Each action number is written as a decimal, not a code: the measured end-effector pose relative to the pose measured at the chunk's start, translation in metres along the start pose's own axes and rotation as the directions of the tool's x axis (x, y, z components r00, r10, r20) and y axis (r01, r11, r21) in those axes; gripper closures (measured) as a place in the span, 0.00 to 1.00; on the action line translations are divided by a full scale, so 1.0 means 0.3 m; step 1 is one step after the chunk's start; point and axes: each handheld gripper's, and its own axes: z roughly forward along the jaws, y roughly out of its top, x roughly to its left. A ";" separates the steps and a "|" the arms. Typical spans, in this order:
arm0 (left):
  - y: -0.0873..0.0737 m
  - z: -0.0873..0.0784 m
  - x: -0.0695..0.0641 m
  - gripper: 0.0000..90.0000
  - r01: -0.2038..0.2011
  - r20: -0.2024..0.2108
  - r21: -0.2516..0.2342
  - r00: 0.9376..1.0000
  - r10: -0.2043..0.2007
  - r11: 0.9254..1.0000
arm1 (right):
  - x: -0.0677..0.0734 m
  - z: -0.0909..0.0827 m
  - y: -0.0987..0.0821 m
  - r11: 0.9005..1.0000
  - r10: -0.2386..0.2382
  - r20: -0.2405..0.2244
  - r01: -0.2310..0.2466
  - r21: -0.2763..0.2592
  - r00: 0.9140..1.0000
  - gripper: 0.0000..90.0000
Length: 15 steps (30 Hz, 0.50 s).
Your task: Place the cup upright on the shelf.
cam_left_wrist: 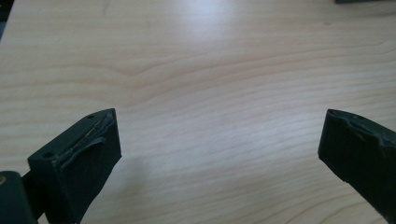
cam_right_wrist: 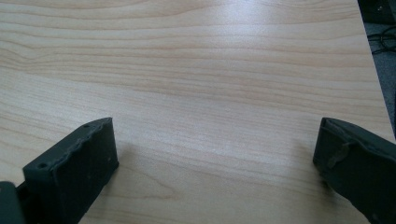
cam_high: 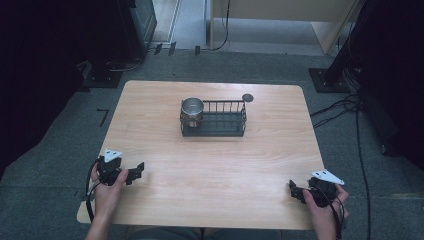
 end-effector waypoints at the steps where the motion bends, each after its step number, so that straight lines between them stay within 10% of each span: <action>1: 0.000 0.000 0.000 0.00 0.000 0.000 0.000 1.000 0.000 1.000 | 0.000 0.000 0.000 1.000 0.000 0.000 0.000 0.000 1.000 0.00; 8: -0.077 -0.023 0.064 0.00 0.032 -0.010 0.013 0.999 -0.032 0.999 | 0.000 0.000 0.000 1.000 -0.001 0.000 0.001 0.000 1.000 0.00; 15: -0.103 -0.035 0.068 0.00 -0.040 -0.059 0.044 0.997 0.043 0.998 | 0.000 0.000 0.000 1.000 0.000 0.000 0.000 0.000 1.000 0.00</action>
